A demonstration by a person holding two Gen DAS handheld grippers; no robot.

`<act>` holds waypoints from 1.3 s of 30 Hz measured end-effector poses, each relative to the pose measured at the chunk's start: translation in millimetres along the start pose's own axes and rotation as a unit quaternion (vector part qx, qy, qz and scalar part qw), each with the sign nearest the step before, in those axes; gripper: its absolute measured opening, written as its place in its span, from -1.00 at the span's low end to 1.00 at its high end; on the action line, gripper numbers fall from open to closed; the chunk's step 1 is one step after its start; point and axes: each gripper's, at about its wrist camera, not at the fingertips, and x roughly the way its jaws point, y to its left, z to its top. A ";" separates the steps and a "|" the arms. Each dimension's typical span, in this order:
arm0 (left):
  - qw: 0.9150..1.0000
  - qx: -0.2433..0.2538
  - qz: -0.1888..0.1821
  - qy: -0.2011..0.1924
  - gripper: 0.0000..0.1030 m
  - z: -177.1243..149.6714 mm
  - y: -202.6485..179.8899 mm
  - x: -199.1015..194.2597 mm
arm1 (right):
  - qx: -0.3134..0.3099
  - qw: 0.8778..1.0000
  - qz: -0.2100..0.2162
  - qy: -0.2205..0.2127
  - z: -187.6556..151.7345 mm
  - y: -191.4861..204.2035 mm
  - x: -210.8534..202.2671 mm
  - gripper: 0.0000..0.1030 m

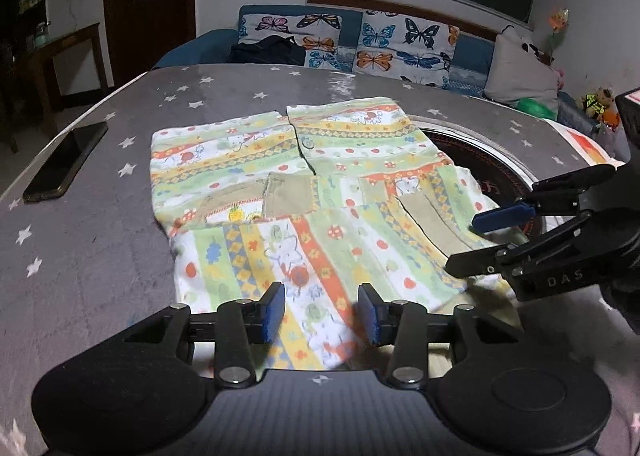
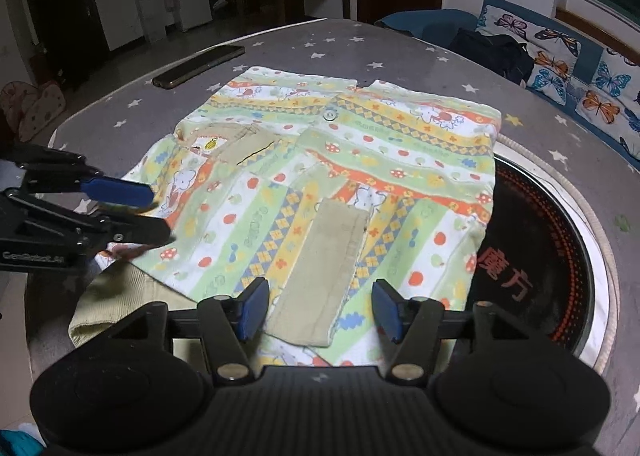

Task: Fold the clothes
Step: 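Grasp the khaki hem edge with the left gripper while the right gripper grasps the other hem corner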

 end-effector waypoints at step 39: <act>0.994 0.002 -0.098 -0.044 -0.32 17.7 -2.1 -60.1 | -0.108 0.990 0.047 -0.077 -2.9 33.5 -49.3 -0.79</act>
